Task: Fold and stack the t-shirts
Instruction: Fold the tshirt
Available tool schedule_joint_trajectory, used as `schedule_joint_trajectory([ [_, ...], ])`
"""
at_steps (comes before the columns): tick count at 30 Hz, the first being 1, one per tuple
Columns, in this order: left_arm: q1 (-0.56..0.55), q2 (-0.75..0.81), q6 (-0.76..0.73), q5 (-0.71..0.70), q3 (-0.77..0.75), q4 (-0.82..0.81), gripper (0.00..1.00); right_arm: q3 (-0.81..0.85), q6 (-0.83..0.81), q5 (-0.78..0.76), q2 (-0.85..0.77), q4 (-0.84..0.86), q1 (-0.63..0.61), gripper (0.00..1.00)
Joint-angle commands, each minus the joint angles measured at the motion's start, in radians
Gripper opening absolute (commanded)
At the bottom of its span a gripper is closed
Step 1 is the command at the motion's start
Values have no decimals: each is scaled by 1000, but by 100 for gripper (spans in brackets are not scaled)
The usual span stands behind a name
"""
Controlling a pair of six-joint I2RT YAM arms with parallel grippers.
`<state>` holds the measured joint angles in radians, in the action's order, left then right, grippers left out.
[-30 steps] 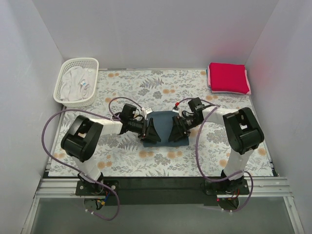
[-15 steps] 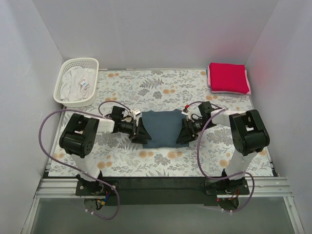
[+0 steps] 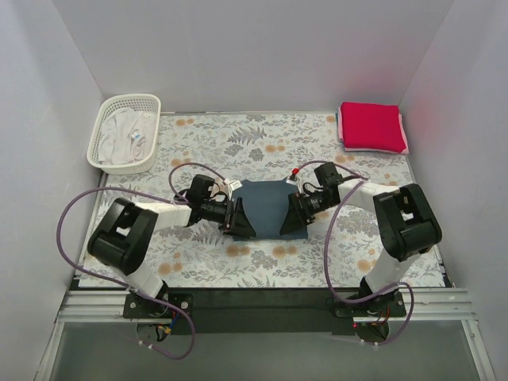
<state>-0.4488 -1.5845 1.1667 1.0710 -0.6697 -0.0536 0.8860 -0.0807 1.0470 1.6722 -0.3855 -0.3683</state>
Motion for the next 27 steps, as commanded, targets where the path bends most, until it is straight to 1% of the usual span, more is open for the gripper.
schedule_joint_trajectory([
  [1, 12, -102, 28, -55, 15, -55, 61, -21, 10, 12, 90, 45, 2, 93],
  [4, 65, -193, 17, -71, 13, -43, 60, -50, -22, 8, 135, 28, 31, 92],
  [6, 110, -213, 10, -74, 15, -32, 58, -61, -57, -8, 130, 1, 51, 92],
  [7, 116, -210, -21, -69, 10, 1, 57, -58, -66, -15, 118, -12, 54, 92],
  [9, 117, -178, -47, -5, 4, 26, 57, -47, -73, 25, 80, -53, 55, 92],
  [11, 96, -44, -23, 35, 1, 5, 56, -12, -65, 94, 16, -78, 57, 92],
  [12, 78, -43, -19, 41, -13, 3, 57, 7, -57, 106, 15, -82, 60, 92],
  [13, 59, 22, -13, 32, -31, 3, 56, 40, -36, 117, -36, -82, 63, 93],
  [15, 13, 58, 65, 21, -85, -20, 57, 80, -18, 120, -77, -81, 81, 94],
  [16, -4, 52, 98, 8, -102, -55, 57, 97, -5, 113, -97, -81, 91, 94],
  [18, -56, -1, 169, -16, -143, -90, 57, 142, 22, 107, -98, -76, 133, 94],
  [20, -79, -51, 236, -48, -156, -172, 57, 168, 36, 108, -82, -73, 179, 94],
  [21, -88, -112, 261, -57, -160, -233, 57, 174, 38, 108, -72, -73, 193, 94],
  [23, -91, -179, 328, -81, -177, -290, 57, 183, 47, 105, -68, -67, 229, 94],
  [24, -91, -251, 338, -101, -185, -305, 57, 188, 48, 105, -60, -67, 233, 95],
  [26, -91, -319, 346, -144, -209, -315, 57, 198, 50, 88, -55, -66, 241, 95],
  [27, -91, -374, 323, -176, -221, -260, 57, 208, 58, 81, -49, -61, 241, 95],
])
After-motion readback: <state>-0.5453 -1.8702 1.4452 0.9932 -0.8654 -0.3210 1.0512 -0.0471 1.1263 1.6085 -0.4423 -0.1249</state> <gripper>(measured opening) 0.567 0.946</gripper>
